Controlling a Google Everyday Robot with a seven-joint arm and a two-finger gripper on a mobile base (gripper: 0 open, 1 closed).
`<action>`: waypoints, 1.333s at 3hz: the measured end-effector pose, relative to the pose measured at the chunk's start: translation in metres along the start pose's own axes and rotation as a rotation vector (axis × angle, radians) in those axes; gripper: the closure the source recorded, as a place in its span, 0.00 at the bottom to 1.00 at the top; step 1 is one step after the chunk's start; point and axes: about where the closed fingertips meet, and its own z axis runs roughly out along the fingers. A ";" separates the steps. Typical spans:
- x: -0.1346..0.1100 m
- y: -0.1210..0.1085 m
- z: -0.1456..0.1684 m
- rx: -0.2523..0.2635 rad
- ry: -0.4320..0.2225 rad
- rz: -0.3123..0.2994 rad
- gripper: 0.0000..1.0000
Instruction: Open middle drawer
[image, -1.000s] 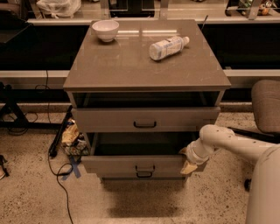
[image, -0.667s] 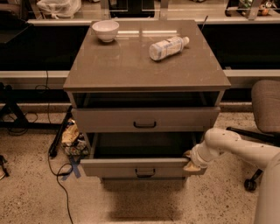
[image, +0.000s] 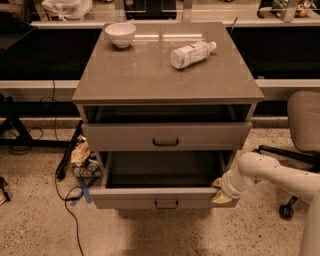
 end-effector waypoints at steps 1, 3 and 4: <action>0.000 0.000 0.000 0.000 0.000 0.000 1.00; 0.004 0.016 0.000 0.000 -0.016 0.030 0.73; 0.003 0.017 0.001 -0.003 -0.017 0.029 0.50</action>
Offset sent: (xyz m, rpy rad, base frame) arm -0.2244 -0.0538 -0.1026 0.2551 0.1002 -0.3906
